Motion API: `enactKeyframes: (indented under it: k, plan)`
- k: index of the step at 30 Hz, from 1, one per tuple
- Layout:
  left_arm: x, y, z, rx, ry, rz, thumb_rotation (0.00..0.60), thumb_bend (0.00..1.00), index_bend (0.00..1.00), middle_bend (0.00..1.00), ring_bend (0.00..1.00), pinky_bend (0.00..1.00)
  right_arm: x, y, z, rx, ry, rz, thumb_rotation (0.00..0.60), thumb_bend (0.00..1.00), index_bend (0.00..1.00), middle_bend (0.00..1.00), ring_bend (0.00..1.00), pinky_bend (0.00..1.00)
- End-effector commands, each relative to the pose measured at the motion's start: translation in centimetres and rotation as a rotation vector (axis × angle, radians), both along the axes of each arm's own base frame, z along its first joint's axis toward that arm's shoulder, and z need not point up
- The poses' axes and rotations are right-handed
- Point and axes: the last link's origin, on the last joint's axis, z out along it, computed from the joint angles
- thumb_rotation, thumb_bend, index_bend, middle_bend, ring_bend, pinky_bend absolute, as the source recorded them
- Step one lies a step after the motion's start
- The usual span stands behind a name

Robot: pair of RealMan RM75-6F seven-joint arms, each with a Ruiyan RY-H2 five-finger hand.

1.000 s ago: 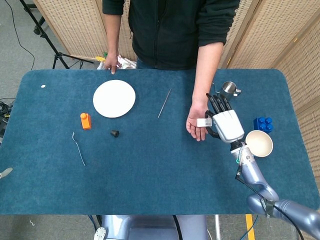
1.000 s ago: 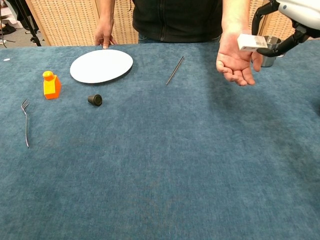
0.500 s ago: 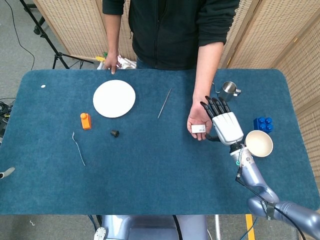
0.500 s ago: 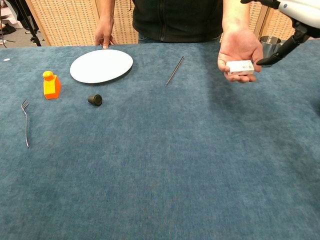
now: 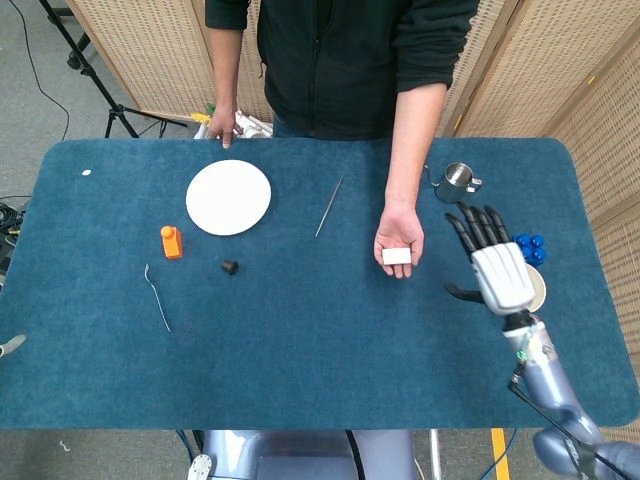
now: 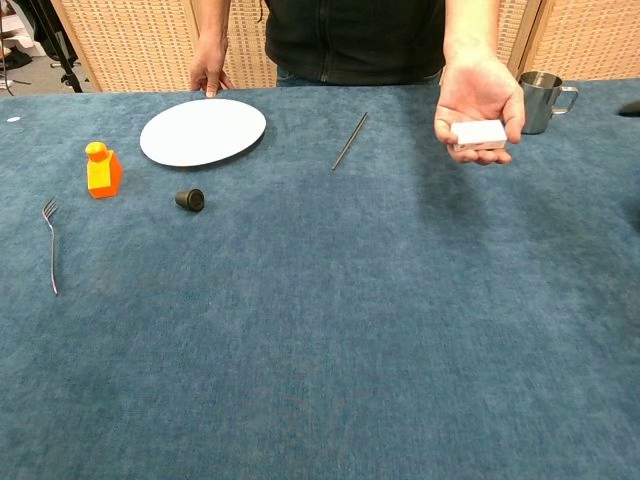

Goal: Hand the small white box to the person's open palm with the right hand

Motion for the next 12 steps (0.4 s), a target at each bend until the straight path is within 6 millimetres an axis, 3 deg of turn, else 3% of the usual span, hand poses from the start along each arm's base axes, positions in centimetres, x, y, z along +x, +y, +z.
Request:
enactKeyframes:
  k: [1,5,12]
  plan:
    - [0.1,0.0,-0.1,0.001,0.002,-0.005,0.600,0.00,0.00,0.00,0.00,0.00,-4.5,3.1,1.6,-0.016,0.062,-0.024,0.600,0.00,0.00,0.00,0.00,0.00]
    - [0.4,0.4,-0.6,0.050,-0.003,-0.065,0.600,0.00,0.00,0.00,0.00,0.00,-8.2,6.3,2.4,-0.049,0.022,-0.092,0.600,0.00,0.00,0.00,0.00,0.00]
    - [0.2,0.2,-0.8,0.054,-0.004,-0.076,0.600,0.00,0.00,0.00,0.00,0.00,-10.1,7.9,2.7,-0.053,-0.014,-0.111,0.600,0.00,0.00,0.00,0.00,0.00]
